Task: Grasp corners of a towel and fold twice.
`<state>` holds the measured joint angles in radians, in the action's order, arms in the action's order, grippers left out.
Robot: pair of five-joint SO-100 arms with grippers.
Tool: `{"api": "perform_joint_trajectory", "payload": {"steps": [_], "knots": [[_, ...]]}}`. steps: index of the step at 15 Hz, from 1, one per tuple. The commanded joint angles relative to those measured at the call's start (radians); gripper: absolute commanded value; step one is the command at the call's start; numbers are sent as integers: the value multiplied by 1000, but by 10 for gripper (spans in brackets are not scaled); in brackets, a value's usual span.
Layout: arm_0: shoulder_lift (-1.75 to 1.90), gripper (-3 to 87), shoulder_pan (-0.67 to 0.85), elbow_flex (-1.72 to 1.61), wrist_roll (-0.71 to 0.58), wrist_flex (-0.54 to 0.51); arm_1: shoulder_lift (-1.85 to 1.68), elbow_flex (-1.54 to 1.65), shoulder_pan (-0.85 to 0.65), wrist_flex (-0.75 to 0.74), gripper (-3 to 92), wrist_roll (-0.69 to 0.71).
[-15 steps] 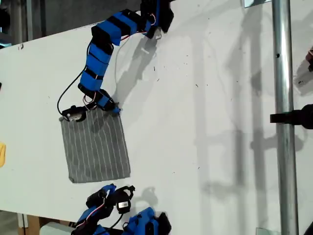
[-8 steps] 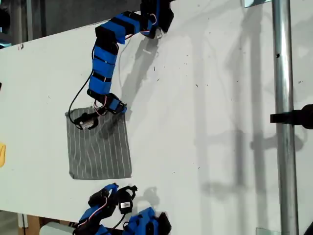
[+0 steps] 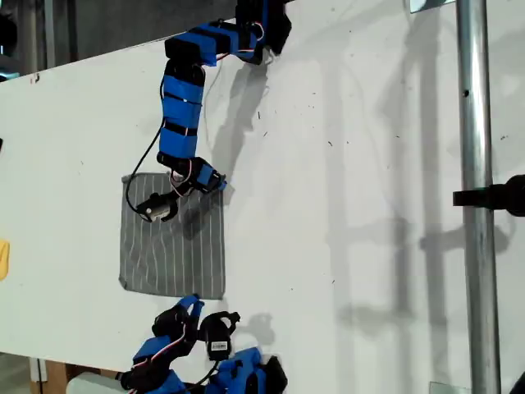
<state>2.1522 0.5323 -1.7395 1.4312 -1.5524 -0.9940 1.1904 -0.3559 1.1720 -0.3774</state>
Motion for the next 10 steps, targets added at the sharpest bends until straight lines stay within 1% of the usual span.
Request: {"api": "perform_joint_trajectory", "payload": {"steps": [1, 3, 4, 5, 7, 9, 10], "knots": [[-52, 184, -3, 187, -140, -48, -109, -6, 9, 2, -3, -11], [-60, 221, 63, 193, -301, -69, -124, 8, 5, -2, -3, -11], [-67, 231, 86, 166, -348, -64, -132, 15, 3, -3, -3, -11], [-83, 239, 104, 120, -362, -43, -135, 18, 2, -8, -3, -11], [-89, 241, 141, -75, -364, 110, -138, 18, 2, -12, -3, -11], [-130, 233, 192, -275, -370, 291, -143, 18, 5, -12, -3, -11], [-163, 231, 209, -339, -364, 356, -146, 21, 6, -12, -3, -9]]}}
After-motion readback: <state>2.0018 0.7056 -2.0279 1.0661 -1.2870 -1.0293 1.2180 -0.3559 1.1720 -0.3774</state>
